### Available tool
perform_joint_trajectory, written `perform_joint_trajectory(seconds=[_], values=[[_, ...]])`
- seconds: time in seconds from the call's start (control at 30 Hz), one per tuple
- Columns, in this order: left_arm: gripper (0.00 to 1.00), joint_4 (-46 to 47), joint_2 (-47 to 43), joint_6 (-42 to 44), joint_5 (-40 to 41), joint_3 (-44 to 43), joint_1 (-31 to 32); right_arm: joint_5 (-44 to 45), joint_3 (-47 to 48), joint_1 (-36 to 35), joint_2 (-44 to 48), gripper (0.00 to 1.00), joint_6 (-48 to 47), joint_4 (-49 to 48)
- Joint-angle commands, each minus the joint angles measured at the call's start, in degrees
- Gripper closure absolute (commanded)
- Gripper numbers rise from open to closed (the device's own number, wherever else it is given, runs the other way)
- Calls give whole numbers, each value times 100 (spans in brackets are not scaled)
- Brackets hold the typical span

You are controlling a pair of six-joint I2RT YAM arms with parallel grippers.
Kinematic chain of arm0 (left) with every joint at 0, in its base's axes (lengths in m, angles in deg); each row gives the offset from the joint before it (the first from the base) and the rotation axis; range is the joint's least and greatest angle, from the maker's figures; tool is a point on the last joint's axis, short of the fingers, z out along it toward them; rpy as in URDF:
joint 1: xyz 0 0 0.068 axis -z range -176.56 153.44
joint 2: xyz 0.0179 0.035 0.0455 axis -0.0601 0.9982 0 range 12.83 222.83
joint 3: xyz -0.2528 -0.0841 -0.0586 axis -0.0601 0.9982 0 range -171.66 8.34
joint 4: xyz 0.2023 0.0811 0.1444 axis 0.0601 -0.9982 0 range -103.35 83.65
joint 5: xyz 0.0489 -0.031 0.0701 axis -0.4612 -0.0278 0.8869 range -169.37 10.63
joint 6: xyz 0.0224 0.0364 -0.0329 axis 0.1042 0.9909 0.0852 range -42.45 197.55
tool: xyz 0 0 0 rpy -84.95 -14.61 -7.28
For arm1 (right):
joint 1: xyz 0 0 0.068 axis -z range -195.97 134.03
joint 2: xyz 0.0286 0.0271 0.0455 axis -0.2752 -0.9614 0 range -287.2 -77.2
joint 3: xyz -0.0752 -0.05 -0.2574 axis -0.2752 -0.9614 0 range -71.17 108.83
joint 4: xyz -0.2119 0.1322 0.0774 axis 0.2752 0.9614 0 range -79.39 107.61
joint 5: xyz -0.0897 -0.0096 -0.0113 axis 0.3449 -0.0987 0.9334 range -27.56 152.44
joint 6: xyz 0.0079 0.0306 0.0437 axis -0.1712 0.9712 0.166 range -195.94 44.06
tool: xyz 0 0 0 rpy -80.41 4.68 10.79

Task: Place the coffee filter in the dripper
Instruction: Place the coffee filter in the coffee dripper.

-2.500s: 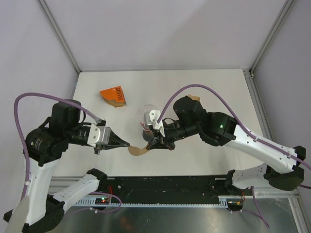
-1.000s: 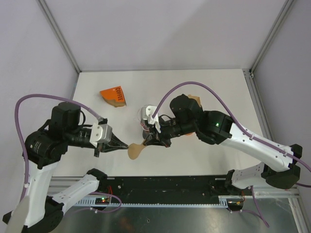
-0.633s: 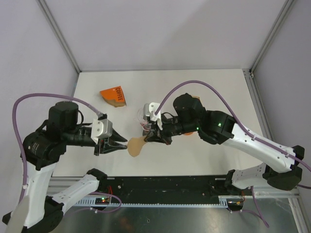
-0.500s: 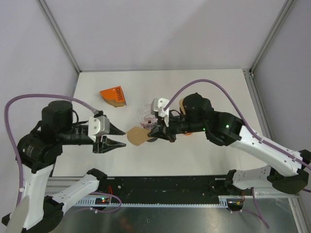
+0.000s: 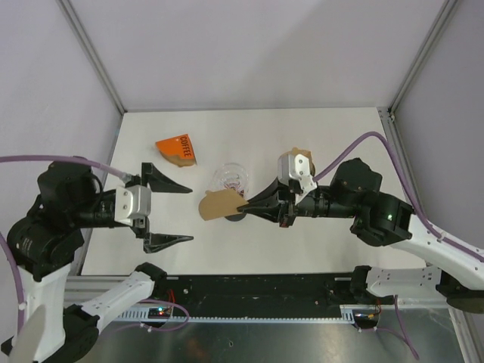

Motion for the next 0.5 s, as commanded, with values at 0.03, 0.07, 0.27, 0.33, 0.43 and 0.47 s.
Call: perform_joint_trajectory(seconds=[0.03,0.07,0.27,0.33,0.43,0.47], values=[[0,262,371,-81,-791,-378,32,-93,-50,-230,-54,100,-25,-816],[0,262,384,-71,-868,-374,32,-111,-50,-251,-61,100,-23,-860],[29,263,360,89,-1788,220,33,-169,-50,-305,-200,100,-26,-1126],[55,267,365,130,-1833,350,28,-251,-50,-306,-265,100,-25,-1219],[87,268,395,130,-1729,211,34,-290,-45,-306,-322,100,-37,-1207],[94,265,409,109,-1663,148,33,-267,-48,-302,-335,100,-47,-1170]])
